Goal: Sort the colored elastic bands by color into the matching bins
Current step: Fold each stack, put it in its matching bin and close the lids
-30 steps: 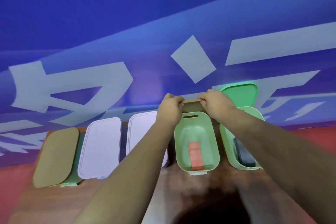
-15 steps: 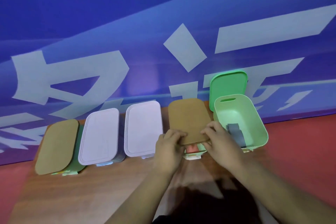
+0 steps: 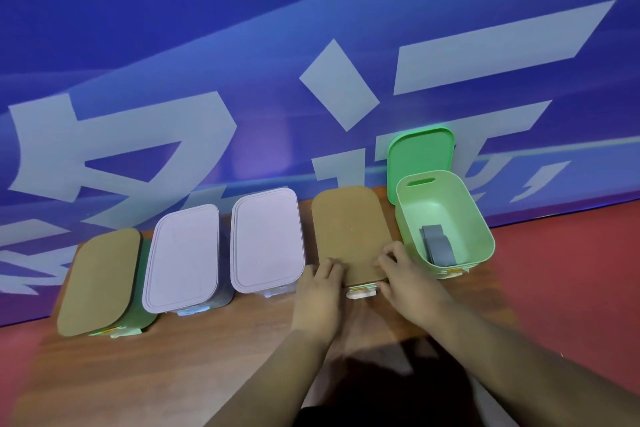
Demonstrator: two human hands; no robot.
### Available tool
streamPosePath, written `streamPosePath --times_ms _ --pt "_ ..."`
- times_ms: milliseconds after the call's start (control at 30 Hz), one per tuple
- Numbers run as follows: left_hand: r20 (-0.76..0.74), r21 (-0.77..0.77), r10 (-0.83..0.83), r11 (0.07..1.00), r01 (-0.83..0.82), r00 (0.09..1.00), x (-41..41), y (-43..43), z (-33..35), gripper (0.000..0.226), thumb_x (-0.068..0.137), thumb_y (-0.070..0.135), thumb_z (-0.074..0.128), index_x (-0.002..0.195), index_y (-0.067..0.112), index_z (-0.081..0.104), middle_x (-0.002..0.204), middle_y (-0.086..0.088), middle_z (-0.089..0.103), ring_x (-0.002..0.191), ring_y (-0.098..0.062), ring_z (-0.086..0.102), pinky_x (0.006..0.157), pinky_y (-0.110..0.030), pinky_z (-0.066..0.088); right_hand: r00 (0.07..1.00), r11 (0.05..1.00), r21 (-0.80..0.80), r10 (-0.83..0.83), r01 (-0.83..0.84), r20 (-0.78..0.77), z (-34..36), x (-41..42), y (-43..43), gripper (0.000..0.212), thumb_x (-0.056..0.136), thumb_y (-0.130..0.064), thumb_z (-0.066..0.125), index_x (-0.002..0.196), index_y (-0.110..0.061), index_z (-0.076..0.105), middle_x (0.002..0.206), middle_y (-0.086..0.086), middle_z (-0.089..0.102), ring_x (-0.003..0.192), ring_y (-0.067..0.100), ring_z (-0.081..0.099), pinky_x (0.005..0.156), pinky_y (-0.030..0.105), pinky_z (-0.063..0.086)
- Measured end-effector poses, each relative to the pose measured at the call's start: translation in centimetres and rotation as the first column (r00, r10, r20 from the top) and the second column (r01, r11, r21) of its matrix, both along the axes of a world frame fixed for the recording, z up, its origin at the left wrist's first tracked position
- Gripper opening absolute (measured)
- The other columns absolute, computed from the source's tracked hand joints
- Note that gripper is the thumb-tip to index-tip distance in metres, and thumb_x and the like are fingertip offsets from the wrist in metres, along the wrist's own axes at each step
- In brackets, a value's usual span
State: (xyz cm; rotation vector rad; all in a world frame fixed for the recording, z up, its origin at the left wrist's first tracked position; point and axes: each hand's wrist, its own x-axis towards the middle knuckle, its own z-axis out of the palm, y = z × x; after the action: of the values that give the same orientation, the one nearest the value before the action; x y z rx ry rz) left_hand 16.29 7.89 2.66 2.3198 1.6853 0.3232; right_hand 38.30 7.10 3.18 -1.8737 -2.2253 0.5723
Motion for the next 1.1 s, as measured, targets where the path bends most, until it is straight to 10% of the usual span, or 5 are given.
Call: streamPosePath --times_ms 467,733,1000,1100 --pt "-0.06 -0.129 0.042 0.99 -0.049 0.997 -0.3 0.9 0.3 0.034 0.082 0.007 0.06 0.105 0.031 0.066 0.11 0.013 0.063 0.083 -0.026 0.057 0.067 -0.039 0.051 0.999 0.99 -0.138 0.035 -0.031 0.024 0.2 0.1 1.4 0.036 0.087 -0.019 0.067 0.121 -0.03 0.059 0.164 0.0 0.026 0.128 0.033 0.056 0.098 0.039 0.054" --pt "-0.275 -0.263 -0.014 0.963 -0.062 0.961 3.1 6.1 4.0 0.023 0.09 0.025 0.062 0.109 0.016 0.071 0.107 -0.005 0.07 0.102 -0.033 0.065 0.08 -0.035 0.049 0.996 0.987 -0.15 0.067 -0.057 0.06 3.4 0.9 4.9 0.017 0.092 -0.037 0.064 0.107 -0.034 0.07 0.124 -0.006 0.054 0.113 0.026 0.057 0.094 0.032 0.047" --pt "-0.072 -0.243 -0.11 0.966 0.09 0.991 12.3 15.0 9.5 0.024 0.101 0.034 0.057 0.11 0.018 0.072 0.11 -0.005 0.071 0.106 -0.028 0.066 0.074 -0.031 0.043 0.975 0.973 -0.075 -0.22 0.22 0.004 8.1 10.0 13.7 0.038 0.093 -0.034 0.063 0.129 -0.022 0.065 0.128 0.005 0.06 0.118 0.03 0.061 0.102 0.044 0.051" --pt "0.028 -0.257 -0.047 0.965 0.052 0.999 16.3 18.2 10.0 0.031 0.097 0.026 0.062 0.126 0.015 0.067 0.129 -0.011 0.066 0.117 -0.033 0.064 0.094 -0.038 0.054 0.947 0.947 -0.029 -0.32 0.32 0.013 9.4 13.4 16.1 0.044 0.096 -0.028 0.063 0.139 -0.02 0.058 0.136 0.009 0.052 0.119 0.035 0.059 0.099 0.043 0.05"
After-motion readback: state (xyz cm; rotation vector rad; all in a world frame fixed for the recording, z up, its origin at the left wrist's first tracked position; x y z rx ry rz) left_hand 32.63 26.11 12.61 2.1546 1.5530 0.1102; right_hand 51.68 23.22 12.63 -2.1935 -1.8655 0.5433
